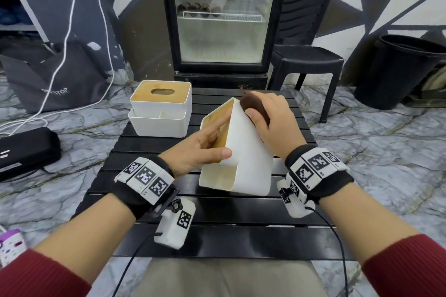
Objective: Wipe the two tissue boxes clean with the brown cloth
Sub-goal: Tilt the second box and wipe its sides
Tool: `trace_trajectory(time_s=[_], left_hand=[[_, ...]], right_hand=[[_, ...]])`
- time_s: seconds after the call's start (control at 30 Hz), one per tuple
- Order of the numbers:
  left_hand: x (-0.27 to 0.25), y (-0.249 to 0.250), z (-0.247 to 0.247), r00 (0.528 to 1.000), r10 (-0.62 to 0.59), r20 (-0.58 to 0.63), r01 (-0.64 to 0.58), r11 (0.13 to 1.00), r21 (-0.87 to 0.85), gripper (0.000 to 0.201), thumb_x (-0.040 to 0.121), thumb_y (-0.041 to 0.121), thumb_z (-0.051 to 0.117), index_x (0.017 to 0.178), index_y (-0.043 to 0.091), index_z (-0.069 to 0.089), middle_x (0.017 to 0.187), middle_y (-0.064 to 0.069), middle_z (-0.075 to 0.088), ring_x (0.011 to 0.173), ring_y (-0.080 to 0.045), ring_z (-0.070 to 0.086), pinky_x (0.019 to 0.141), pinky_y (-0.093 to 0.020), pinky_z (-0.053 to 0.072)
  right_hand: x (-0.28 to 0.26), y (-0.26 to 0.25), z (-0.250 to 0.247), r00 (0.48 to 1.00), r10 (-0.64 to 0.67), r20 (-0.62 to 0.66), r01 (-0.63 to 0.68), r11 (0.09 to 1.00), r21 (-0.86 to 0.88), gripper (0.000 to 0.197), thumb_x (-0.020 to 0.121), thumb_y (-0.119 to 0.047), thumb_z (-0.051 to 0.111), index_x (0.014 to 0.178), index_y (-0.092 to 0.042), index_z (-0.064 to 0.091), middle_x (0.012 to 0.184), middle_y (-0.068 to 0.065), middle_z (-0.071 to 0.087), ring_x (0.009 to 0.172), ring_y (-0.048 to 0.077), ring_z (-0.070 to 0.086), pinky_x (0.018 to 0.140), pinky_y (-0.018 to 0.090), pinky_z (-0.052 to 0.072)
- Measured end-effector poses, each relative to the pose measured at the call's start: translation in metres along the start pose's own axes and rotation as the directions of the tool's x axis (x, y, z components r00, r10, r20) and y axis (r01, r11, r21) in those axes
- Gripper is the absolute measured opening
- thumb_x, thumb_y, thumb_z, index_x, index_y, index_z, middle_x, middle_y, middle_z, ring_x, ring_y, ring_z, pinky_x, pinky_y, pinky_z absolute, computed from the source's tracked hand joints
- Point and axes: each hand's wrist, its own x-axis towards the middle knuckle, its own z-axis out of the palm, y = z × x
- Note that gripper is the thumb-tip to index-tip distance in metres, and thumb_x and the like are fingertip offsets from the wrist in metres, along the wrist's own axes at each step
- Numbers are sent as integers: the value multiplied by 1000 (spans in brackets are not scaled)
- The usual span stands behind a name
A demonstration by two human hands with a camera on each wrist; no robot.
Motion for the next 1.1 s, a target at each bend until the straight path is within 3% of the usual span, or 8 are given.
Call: trace_trajectory(time_s=[0.13, 0.3, 0.43, 0.5, 0.6, 0.73, 0.9, 1.1], left_hand=[[-1, 1, 1, 1000, -9, -21, 9, 1000, -16, 77, 84, 17, 60, 140, 54, 22, 121, 11, 58, 110, -5, 57, 89, -26, 47], [-4, 0, 1, 999, 5, -33, -6, 999, -35, 77, 82, 22, 64, 138, 57, 25, 126, 10, 59, 110, -6, 57, 87, -23, 47], [-5, -1, 1, 999, 11, -44, -13, 999, -49, 72, 81, 28, 64, 133, 63, 29, 120, 15, 62, 109, -4, 58, 85, -20, 48], [-6, -2, 0, 996, 9, -88, -16, 997, -77, 71, 80, 30, 65, 132, 64, 30, 128, 14, 58, 117, -6, 55, 87, -19, 47], [-5, 0, -1, 989, 18, -145, -34, 993, -111, 69, 84, 27, 64, 134, 60, 28, 132, 15, 57, 122, -6, 53, 89, -18, 46], [0, 1, 2, 977, 28, -210, -63, 985, -159, 68, 89, 18, 58, 136, 52, 23, 121, 17, 64, 112, -6, 60, 83, -18, 50], [6, 11, 14, 961, 62, -270, -107, 982, -157, 55, 84, 22, 58, 121, 59, 39, 126, 4, 61, 109, -13, 63, 78, -23, 53], [8, 16, 20, 965, 71, -253, -98, 991, -95, 59, 82, 30, 57, 125, 59, 30, 138, -4, 51, 121, -21, 55, 95, -37, 50]], right_hand=[[-4, 9, -2, 998, 54, 14, -54, 998, -20, 35, 92, -23, 49, 125, -12, 50, 111, 10, 56, 103, 27, 45, 90, 46, 37], [-14, 22, -4, 996, 89, 5, -89, 996, 2, 34, 93, -25, 46, 126, -14, 49, 111, 7, 55, 98, 16, 39, 86, 29, 29], [-20, 30, -7, 993, 114, 12, -114, 993, 19, 35, 94, -25, 46, 128, -14, 47, 111, 5, 54, 100, 14, 39, 86, 23, 25], [-24, 34, -9, 990, 140, 5, -141, 990, 22, 34, 94, -23, 47, 127, -15, 48, 113, 4, 54, 104, 18, 42, 86, 21, 25], [-32, 33, -10, 985, 167, -32, -166, 985, 44, 33, 93, -19, 49, 125, -13, 50, 116, 7, 56, 110, 25, 45, 90, 22, 27], [-37, 8, -5, 989, 110, -103, -99, 989, 113, 31, 90, -15, 53, 121, -12, 54, 115, 4, 58, 108, 20, 46, 88, 15, 25], [-44, -23, 3, 999, 22, -39, -16, 988, 155, 30, 88, -21, 54, 118, -17, 56, 111, -2, 57, 104, 18, 47, 91, 22, 31], [-54, -29, 11, 996, 87, -9, -84, 987, 139, 33, 91, -24, 50, 124, -18, 52, 117, 2, 53, 106, 19, 43, 93, 31, 35]])
